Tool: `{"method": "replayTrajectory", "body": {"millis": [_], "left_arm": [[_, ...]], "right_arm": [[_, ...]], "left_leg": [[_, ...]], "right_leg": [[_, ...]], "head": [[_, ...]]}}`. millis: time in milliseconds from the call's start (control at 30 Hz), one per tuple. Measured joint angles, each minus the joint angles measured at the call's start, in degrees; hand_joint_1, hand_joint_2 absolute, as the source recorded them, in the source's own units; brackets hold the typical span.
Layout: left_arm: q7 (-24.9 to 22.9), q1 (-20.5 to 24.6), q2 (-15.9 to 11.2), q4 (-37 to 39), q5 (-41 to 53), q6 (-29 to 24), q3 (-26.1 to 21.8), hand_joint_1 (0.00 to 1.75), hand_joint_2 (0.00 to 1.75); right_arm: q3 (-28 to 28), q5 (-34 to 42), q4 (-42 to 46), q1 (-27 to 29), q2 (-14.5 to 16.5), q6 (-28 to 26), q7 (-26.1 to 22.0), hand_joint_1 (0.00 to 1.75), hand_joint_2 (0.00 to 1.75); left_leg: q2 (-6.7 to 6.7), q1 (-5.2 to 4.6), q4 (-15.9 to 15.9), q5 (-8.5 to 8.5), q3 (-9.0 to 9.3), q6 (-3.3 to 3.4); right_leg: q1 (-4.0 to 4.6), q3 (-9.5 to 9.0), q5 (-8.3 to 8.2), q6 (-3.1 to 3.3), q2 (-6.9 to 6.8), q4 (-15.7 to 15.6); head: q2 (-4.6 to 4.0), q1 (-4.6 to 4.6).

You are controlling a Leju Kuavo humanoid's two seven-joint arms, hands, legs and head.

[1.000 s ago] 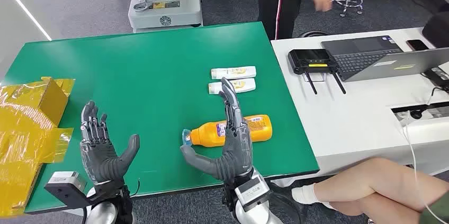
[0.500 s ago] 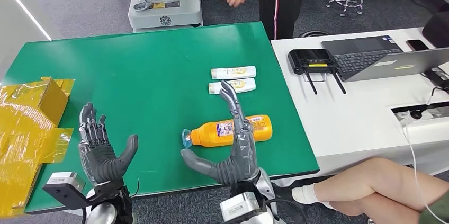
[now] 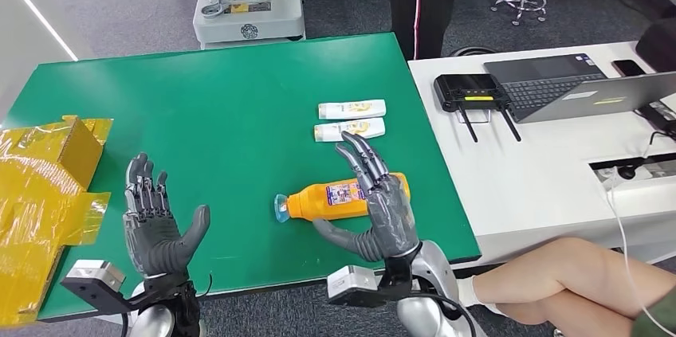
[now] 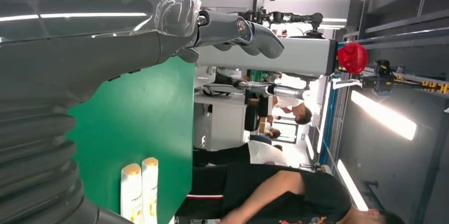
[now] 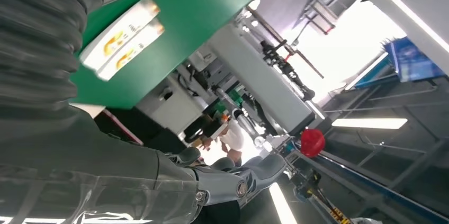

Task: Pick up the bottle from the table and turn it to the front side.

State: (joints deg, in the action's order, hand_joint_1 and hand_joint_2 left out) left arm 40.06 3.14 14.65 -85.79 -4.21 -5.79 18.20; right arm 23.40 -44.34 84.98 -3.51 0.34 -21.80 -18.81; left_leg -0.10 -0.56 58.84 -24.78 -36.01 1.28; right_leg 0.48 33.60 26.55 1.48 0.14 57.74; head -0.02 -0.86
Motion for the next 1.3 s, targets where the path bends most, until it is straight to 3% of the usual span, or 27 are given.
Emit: {"method": "replayTrajectory", "body": {"millis": [133, 300, 500, 733, 967, 1300], "left_arm": [[0.0, 0.1, 0.0, 0.1, -0.1, 1.4, -0.1, 0.0, 1.75], [0.0, 0.8, 0.0, 0.5, -0.4, 2.8, -0.6, 0.0, 1.75], [0.0, 2.6, 0.2, 0.9, -0.1, 4.2, -1.9, 0.0, 1.75], [0.0, 3.6, 0.4, 1.4, -0.1, 4.8, -3.4, 0.0, 1.75], [0.0, 3.8, 0.4, 1.5, 0.4, 5.0, -5.5, 0.0, 1.75], [0.0, 3.1, 0.4, 1.2, 0.4, 4.1, -8.2, 0.0, 1.75]], "right_arm": [[-0.2, -0.4, 0.0, -2.4, -4.6, 6.0, 3.2, 0.0, 1.75], [-0.2, 3.3, -3.2, -10.5, -11.6, 15.4, 3.5, 0.0, 1.75], [1.7, 6.5, -12.3, -23.9, -15.0, 22.8, 3.1, 0.0, 1.75], [7.2, 11.3, -25.3, -38.5, -15.2, 31.3, 3.1, 0.0, 1.75], [18.1, 11.9, -41.9, -53.0, -11.7, 41.6, 5.6, 0.0, 1.75], [30.3, 12.0, -52.2, -59.8, -8.8, 47.0, 9.1, 0.0, 1.75]], "left_leg": [[0.02, 0.0, 0.0, 0.0, 0.0, 0.01], [0.05, -0.01, 0.0, 0.07, 0.0, 0.09], [0.04, -0.02, 0.0, 0.19, 0.0, 0.2], [0.03, -0.02, 0.0, 0.21, -0.02, 0.22], [0.0, -0.01, 0.0, 0.22, -0.02, 0.22], [-0.11, -0.01, 0.0, 0.22, -0.04, 0.22]], "right_leg": [[0.0, 0.0, -0.01, -0.01, 0.03, 0.0], [0.0, 0.0, -0.11, -0.11, 0.06, 0.0], [-0.01, -0.02, -0.21, -0.13, 0.04, 0.0], [0.0, -0.02, -0.24, -0.1, 0.03, 0.1], [0.01, -0.02, -0.24, -0.1, 0.01, 0.1], [0.01, -0.02, -0.22, -0.12, -0.09, 0.1]], "head": [[0.0, 0.01], [0.0, 0.0], [0.0, 0.01], [0.0, 0.02], [0.0, 0.01], [0.0, 0.01]]}}
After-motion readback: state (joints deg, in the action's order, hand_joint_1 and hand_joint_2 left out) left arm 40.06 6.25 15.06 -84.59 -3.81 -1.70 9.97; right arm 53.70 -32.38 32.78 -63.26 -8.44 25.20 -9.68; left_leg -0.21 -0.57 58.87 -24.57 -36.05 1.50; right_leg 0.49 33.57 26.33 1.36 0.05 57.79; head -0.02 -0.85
